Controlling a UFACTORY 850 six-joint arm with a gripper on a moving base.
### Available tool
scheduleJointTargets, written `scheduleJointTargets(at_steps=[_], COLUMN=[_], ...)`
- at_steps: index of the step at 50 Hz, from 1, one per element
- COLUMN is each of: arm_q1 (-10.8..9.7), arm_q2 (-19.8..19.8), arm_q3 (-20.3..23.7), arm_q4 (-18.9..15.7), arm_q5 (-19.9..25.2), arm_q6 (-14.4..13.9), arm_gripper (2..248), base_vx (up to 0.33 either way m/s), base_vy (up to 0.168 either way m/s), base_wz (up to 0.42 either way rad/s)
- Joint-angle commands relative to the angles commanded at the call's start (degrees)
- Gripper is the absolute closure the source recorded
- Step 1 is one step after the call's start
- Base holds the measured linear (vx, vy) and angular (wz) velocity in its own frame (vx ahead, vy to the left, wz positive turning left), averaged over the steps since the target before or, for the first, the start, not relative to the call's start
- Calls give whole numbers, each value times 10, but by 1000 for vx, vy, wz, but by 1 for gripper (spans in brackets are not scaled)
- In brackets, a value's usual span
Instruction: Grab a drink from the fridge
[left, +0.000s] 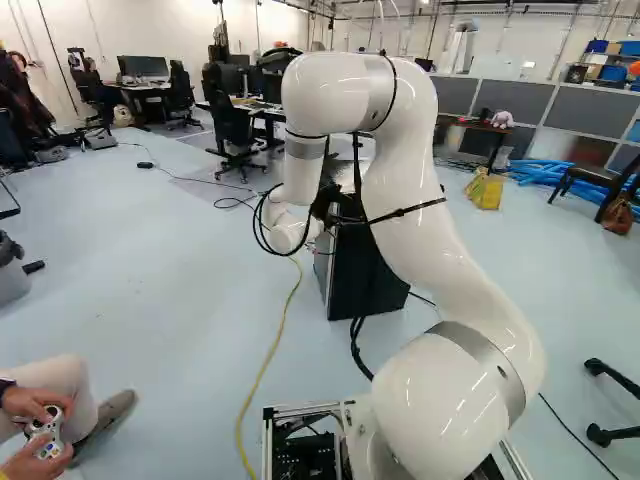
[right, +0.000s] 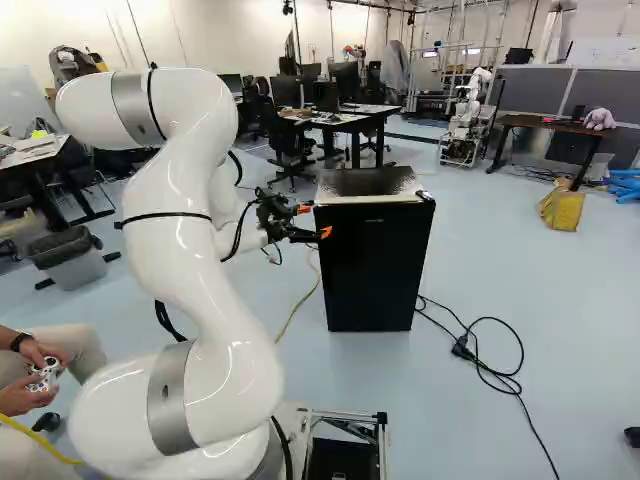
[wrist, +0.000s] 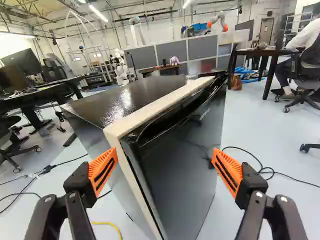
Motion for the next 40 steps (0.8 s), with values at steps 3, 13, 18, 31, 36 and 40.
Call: scheduleJointTargets(at_steps=[3, 13, 18, 31, 36, 40], arm_q1=[-1, -2, -3, -5, -5, -5], arm_q2=[-2, -6, -9, -14, -14, -15], arm_q3=[-3, -11, -16, -25, -26, -27], arm_q4=[3, 11, 12, 12, 12, 12], arm_q5=[0, 0, 0, 0, 0, 0], arm_q6=[0, 0, 0, 0, 0, 0], arm_gripper=[3, 3, 3, 3, 3, 3], base_vx=[0, 0, 0, 0, 0, 0], base_vy=[0, 0, 0, 0, 0, 0], base_wz=[0, 0, 0, 0, 0, 0])
